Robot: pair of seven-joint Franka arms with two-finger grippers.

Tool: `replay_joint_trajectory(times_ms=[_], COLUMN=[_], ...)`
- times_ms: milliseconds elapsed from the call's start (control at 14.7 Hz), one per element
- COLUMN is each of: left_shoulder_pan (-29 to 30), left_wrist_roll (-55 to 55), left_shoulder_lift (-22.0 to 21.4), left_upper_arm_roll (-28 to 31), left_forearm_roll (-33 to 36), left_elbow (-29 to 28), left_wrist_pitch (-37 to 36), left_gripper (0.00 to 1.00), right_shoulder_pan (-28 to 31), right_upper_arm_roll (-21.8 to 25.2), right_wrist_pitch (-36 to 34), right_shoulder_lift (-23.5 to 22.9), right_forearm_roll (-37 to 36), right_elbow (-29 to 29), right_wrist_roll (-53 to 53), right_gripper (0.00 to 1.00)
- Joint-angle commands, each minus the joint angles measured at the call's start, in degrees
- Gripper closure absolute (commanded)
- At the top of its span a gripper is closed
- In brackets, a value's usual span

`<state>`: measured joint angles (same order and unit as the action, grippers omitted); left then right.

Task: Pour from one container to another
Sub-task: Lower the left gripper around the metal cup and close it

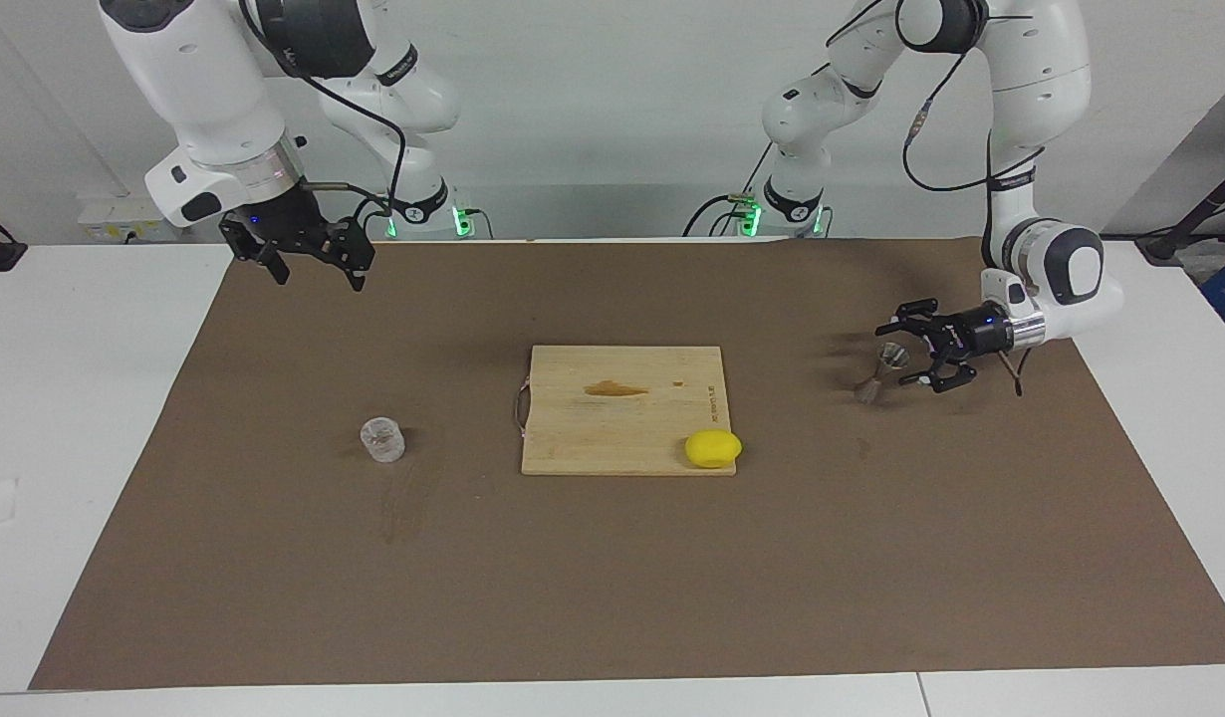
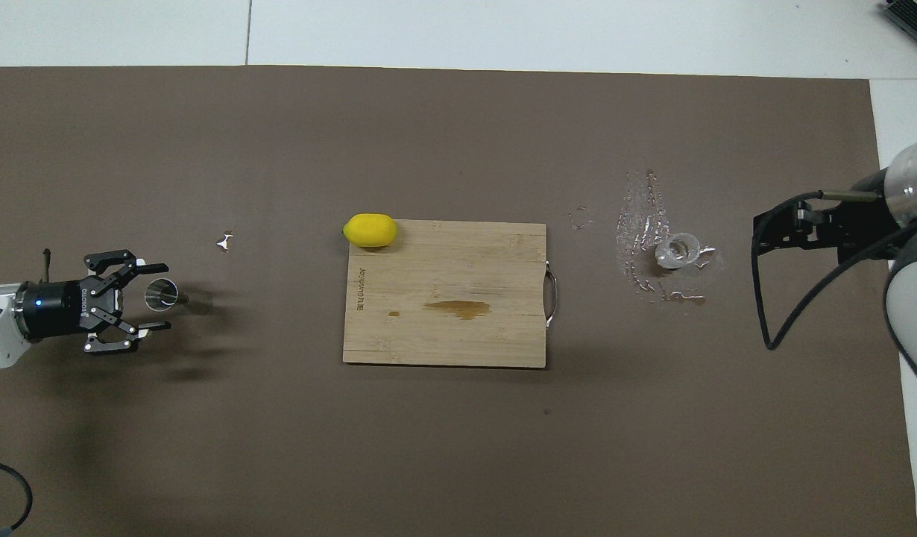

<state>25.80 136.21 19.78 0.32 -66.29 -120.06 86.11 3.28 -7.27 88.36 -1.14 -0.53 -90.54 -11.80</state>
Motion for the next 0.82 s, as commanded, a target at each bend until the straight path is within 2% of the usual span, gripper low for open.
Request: replay_joint_trajectory(times_ms=[0, 68, 478, 751], left_shoulder_pan=[0.1, 0.2, -0.4, -3.6], left_wrist_roll=[1.7, 1.7, 0.8, -3.7], left_shoulder_lift=[-0.6, -0.6, -0.3, -0.4], left_upper_arm_roll=[0.3, 0.3, 0.2, -0.2], left_forearm_roll=[-1.0, -1.0, -2.7, -4.1], left_elbow=[-1.0, -1.0, 1.3, 2.1], left_wrist_pitch=[-0.6, -0.6, -1.3, -3.1], left_gripper=[0.53, 0.59, 0.60, 0.60], right_shoulder_pan=[0.7, 0.7, 0.7, 0.7], right_upper_arm_roll=[-0.5, -0.5, -0.5, -0.5], right_wrist_pitch=[0.2, 0.2, 0.2, 0.2], right_shoulder_lift=[1.4, 1.5, 1.5, 1.5], right_forearm_roll=[-0.4, -0.4, -0.4, -0.4], right_elbow=[-1.6, -1.6, -1.6, -1.6], right_wrist_roll=[1.1, 1.1, 1.1, 1.1], right_gripper=[0.00, 0.00, 0.00, 0.00])
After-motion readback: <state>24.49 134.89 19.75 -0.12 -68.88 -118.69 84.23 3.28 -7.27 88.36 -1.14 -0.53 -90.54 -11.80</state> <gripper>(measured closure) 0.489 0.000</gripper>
